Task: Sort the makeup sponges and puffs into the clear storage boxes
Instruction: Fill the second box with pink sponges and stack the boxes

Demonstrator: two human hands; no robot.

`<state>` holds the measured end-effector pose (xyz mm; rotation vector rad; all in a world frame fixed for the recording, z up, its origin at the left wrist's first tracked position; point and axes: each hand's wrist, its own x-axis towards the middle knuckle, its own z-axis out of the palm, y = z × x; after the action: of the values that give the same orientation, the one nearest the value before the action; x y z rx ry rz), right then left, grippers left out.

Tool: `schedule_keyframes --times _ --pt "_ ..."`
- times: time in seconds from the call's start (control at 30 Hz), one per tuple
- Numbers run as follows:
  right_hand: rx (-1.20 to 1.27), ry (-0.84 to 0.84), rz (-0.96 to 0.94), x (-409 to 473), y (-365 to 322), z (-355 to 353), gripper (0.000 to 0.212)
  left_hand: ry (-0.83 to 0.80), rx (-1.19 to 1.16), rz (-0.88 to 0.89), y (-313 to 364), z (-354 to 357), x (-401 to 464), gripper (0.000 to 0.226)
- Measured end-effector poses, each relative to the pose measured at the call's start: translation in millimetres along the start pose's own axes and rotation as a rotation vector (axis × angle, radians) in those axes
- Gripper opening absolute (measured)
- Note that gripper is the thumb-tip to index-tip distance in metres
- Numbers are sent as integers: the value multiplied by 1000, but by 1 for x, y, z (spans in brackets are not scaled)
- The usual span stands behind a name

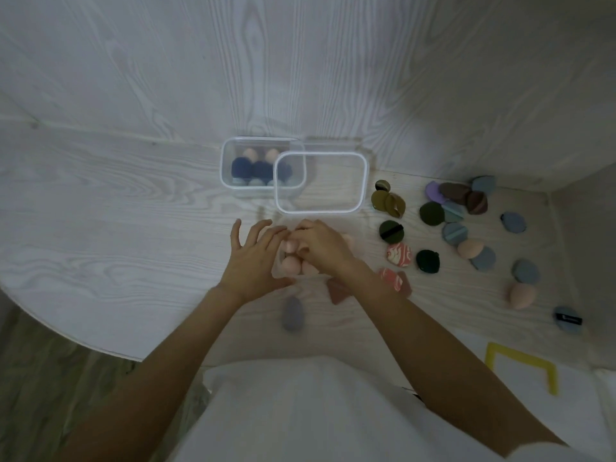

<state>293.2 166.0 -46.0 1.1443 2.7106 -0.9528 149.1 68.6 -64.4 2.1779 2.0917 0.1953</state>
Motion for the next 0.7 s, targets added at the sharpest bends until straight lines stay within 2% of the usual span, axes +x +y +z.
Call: schedule_keyframes --times 0.13,0.2,0.33,0.47,0.57,0.7 --pt "71 131 77 -8 3 2 29 -128 27 81 -2 -13 12 97" --pt "121 159 143 -11 8 1 25 -185 110 117 -1 -19 19 92" --pt "58 101 90 -11 11 0 24 -286 268 209 -2 -26 27 80" --pt "-19 54 95 -12 11 0 21 -245 300 282 -2 -25 29 80" --pt "6 123 174 -13 10 5 17 -330 341 286 4 -20 31 83" --pt "-45 150 162 -15 8 11 15 -399 398 275 6 -21 28 98"
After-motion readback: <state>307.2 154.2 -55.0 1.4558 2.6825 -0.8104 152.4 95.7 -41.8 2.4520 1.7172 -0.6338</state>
